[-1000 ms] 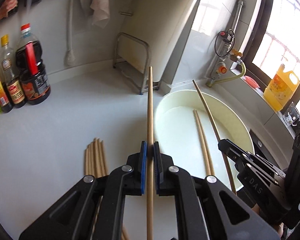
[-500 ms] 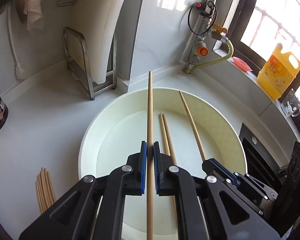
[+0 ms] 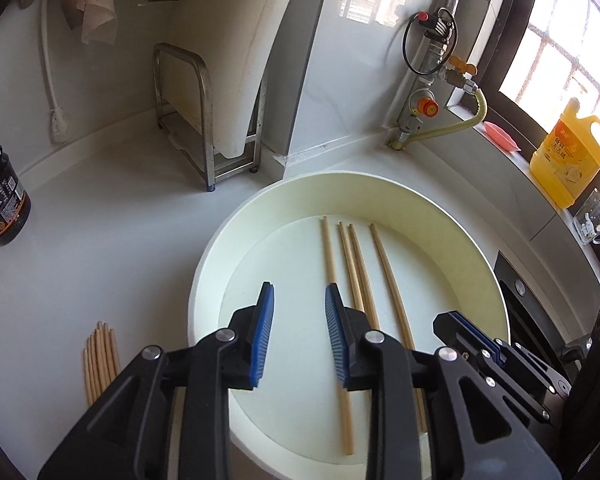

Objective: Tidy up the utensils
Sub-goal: 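Withdraw both open tools back over the remaining chopsticks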

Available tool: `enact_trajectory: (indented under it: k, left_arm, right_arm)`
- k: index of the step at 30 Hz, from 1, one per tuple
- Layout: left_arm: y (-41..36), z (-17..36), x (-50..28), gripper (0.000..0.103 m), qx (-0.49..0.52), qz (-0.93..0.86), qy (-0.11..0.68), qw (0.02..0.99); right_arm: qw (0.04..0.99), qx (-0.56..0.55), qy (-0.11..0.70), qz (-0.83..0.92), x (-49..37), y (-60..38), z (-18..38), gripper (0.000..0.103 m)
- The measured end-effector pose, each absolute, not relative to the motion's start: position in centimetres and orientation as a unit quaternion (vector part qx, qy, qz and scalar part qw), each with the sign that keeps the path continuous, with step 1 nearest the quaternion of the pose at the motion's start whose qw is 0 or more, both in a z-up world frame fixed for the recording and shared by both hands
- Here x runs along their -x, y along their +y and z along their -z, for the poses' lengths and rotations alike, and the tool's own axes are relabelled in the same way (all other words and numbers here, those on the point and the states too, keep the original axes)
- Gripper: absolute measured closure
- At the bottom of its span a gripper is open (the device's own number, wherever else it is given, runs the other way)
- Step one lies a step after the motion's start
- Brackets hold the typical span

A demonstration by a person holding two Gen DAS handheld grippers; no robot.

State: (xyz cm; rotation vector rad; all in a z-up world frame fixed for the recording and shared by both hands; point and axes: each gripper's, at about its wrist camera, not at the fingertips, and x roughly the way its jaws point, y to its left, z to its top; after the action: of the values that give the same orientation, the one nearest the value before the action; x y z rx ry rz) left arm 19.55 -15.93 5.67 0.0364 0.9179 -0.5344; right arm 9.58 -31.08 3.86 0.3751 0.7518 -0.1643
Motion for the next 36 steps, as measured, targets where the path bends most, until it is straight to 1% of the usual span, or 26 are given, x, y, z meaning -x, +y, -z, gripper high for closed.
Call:
enact_trajectory:
  k: [4, 7, 9, 14, 18, 29, 33, 36]
  left_arm:
    - [-14.3, -6.1, -18.9, 0.075, -0.013, 0.245, 0.434, 0.867]
    - [-12.6, -6.3, -18.1, 0.068, -0.014, 0.231, 0.428, 0.874]
    - [-11.2, -6.5, -17.6, 0.061, -0.015, 0.218, 0.423, 0.88]
    - [-7.2, -7.2, -16.3, 0.061, -0.014, 0.183, 0.411, 0.893]
    - [-3.9, -7.4, -15.0, 0.057, -0.005, 0.16, 0.403, 0.901]
    - [3.6, -7.1, -12.5, 0.055, 0.016, 0.102, 0.397, 0.912]
    - [5.6, -6.5, -11.5, 0.048, 0.021, 0.085, 0.396, 0.914]
    - [6.9, -5.8, -10.9, 0.047, 0.021, 0.069, 0.398, 0.914]
  right_arm:
    - [0.913, -0.176, 0.361, 0.07, -9.4, -30.3, -4.5, 0.093]
    - [0.915, -0.169, 0.36, 0.061, -9.2, -29.3, -4.8, 0.089]
    - [0.916, -0.166, 0.361, 0.05, -9.2, -28.5, -5.0, 0.086]
    - [0.92, -0.148, 0.362, 0.023, -9.1, -25.8, -5.4, 0.084]
    - [0.922, -0.129, 0.364, -0.002, -9.0, -23.2, -5.7, 0.079]
    - [0.923, -0.072, 0.372, -0.065, -8.1, -15.8, -5.5, 0.069]
    - [0.92, -0.059, 0.377, -0.088, -7.7, -13.7, -5.1, 0.065]
    - [0.917, -0.052, 0.383, -0.101, -7.6, -12.4, -4.6, 0.064]
